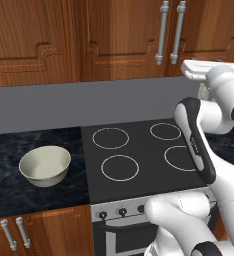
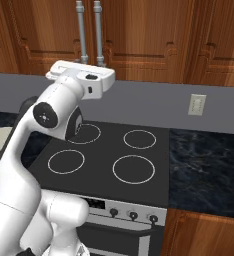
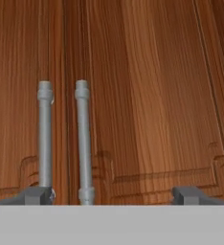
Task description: Open the cabinet. Pick the orange and peach from the cabinet and place them into the bowl. Then close the cabinet.
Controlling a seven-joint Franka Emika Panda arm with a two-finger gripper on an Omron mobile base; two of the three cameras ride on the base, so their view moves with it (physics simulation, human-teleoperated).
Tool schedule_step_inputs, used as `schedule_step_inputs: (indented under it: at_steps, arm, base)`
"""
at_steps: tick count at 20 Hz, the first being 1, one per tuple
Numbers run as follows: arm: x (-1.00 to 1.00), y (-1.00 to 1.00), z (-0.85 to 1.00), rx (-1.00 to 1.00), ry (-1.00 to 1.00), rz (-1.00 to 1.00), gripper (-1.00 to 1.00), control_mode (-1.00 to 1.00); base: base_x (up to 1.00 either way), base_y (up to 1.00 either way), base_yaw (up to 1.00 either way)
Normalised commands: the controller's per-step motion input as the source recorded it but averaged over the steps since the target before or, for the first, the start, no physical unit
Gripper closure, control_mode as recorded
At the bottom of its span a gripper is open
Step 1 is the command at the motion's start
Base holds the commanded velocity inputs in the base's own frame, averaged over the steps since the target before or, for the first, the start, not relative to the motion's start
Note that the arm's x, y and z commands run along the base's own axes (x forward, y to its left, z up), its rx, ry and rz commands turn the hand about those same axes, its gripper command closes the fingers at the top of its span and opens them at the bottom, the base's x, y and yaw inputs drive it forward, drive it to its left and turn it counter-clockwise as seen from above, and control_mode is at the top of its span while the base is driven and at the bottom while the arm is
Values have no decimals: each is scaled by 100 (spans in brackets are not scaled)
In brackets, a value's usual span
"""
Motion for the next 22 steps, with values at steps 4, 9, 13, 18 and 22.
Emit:
schedule_step_inputs:
  at_steps: [4,9,13,18,22]
  arm:
    - [14,1,3,8,0,0,-100,-100]
    - [0,4,0,0,0,0,-100,-100]
    - [0,16,-5,0,1,0,-100,-100]
    - [6,1,0,0,0,0,-100,-100]
    - [15,0,0,0,0,0,-100,-100]
  base:
    - [0,0,0]
    - [0,0,0]
    - [0,0,0]
    - [0,0,0]
    - [0,0,0]
